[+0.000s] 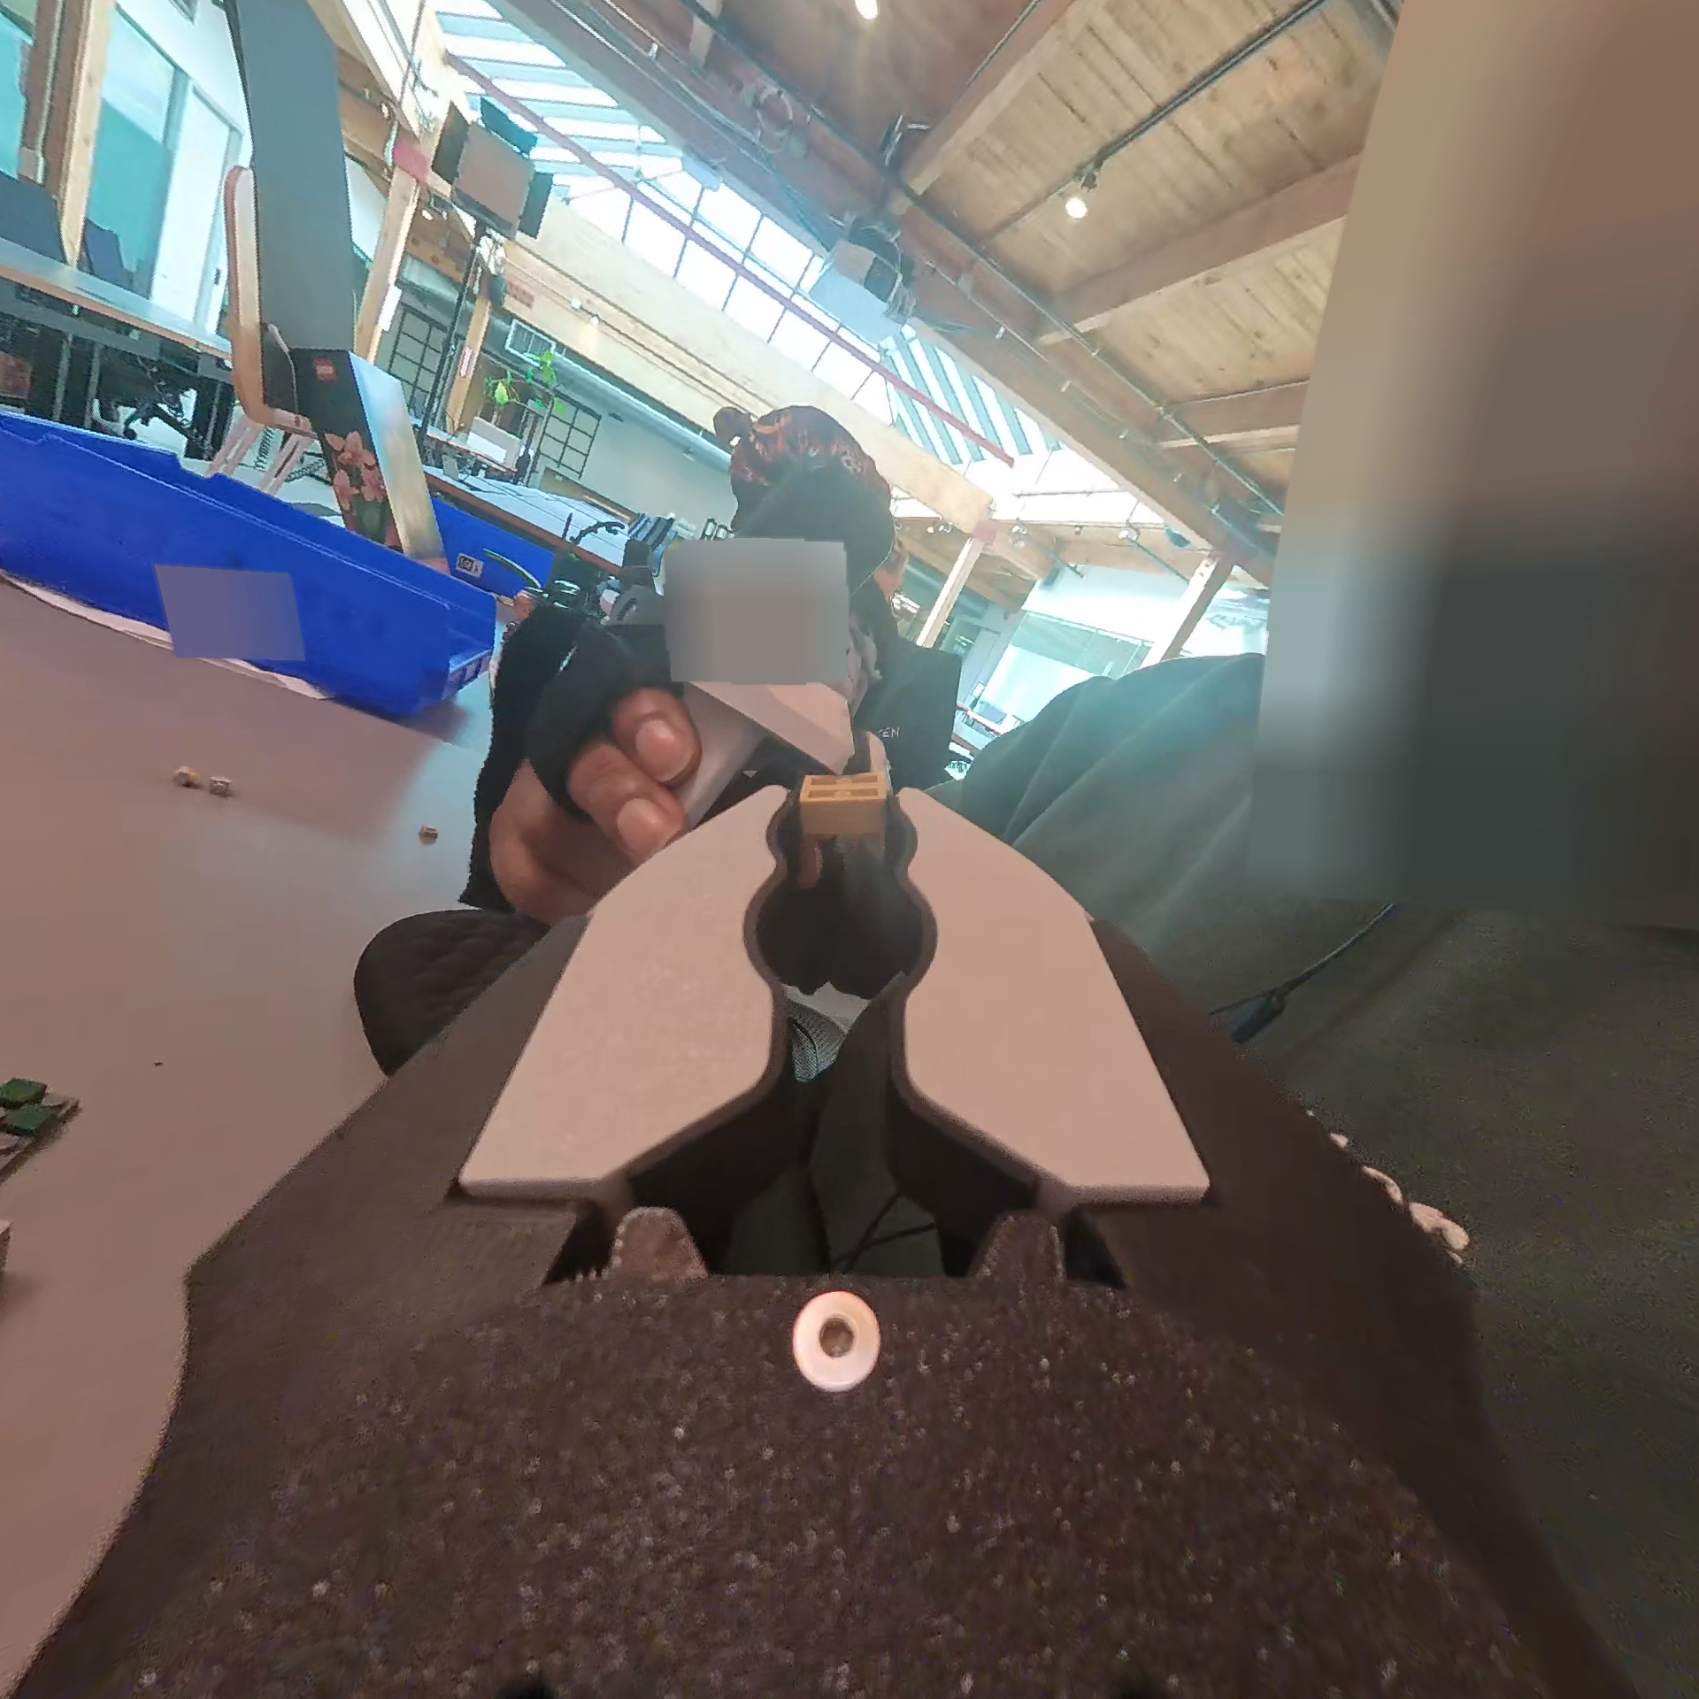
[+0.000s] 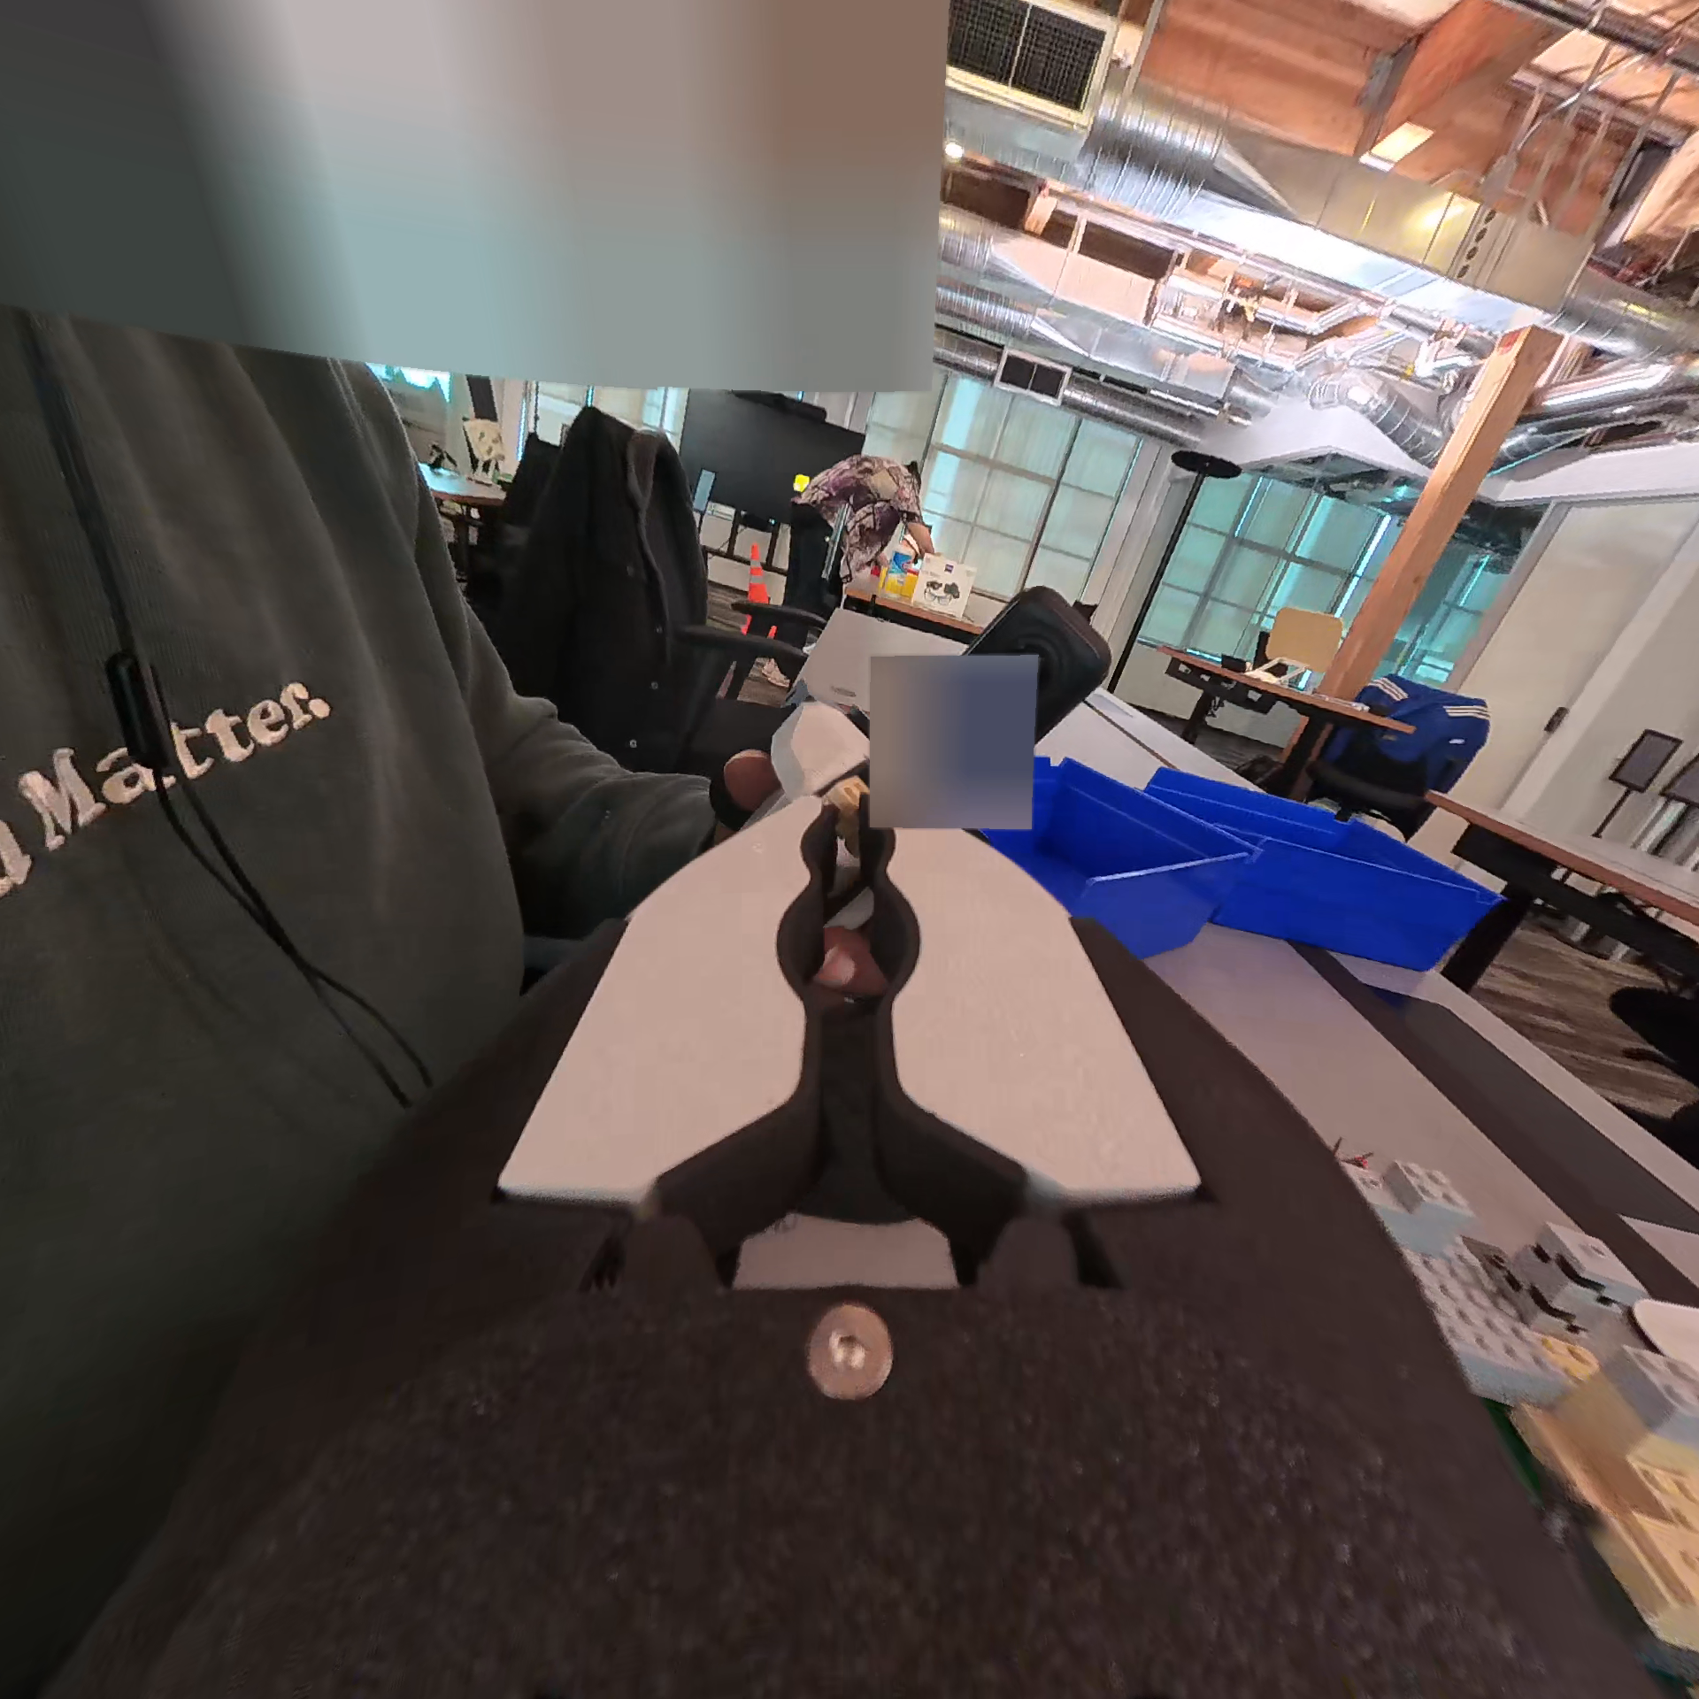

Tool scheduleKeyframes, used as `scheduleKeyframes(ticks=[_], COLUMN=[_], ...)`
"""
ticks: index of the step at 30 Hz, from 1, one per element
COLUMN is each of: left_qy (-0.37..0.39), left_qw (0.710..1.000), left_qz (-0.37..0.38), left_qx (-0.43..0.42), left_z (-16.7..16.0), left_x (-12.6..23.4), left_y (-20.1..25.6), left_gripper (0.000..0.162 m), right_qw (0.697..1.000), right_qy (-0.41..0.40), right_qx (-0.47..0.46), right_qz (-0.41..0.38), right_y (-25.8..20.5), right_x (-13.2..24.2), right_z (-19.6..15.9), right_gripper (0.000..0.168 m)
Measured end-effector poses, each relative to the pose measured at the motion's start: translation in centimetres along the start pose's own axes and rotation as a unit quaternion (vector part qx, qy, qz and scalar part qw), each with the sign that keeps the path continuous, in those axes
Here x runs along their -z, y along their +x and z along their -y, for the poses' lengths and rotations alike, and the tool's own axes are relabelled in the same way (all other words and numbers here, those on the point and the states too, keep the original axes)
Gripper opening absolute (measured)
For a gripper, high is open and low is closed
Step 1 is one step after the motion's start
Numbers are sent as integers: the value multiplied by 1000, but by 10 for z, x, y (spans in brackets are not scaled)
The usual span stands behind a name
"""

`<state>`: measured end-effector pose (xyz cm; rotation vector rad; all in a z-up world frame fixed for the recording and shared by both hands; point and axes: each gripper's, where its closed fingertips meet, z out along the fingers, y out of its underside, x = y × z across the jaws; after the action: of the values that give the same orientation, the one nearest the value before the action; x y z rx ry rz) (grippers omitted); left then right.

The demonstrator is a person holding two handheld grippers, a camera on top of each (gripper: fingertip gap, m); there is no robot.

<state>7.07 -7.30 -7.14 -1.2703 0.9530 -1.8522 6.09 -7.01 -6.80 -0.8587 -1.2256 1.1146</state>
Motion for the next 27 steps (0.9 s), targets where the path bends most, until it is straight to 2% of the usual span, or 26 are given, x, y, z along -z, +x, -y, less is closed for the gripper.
scheduleKeyframes(ticks=[4, 9, 12, 18, 22, 27], left_qy=[-36, -119, -166, -233, -278, -354], left_qw=[999, 992, 985, 971, 958, 930], left_qz=[16, 45, 51, 57, 61, 74], left_qx=[3, 2, 7, 8, -13, -61], left_z=[-3, -14, -21, -34, -47, -60], left_x=[2, 6, 7, 10, 12, 17], left_y=[-3, -6, -5, -6, -5, -7], left_gripper=[17, 17, 17, 18, 18, 17], right_qw=[1000, 989, 969, 924, 929, 953], right_qy=[-27, -121, -186, -274, -283, -250], right_qx=[14, 86, 151, 249, 207, 61], right_qz=[2, 26, 54, 94, 119, 160], right_y=[0, -5, -9, -17, -24, -33], right_x=[0, 0, 0, 1, 2, 3], right_z=[-5, -17, -23, -30, -34, -41], right_gripper=[5, 7, 10, 6, 5, 6])
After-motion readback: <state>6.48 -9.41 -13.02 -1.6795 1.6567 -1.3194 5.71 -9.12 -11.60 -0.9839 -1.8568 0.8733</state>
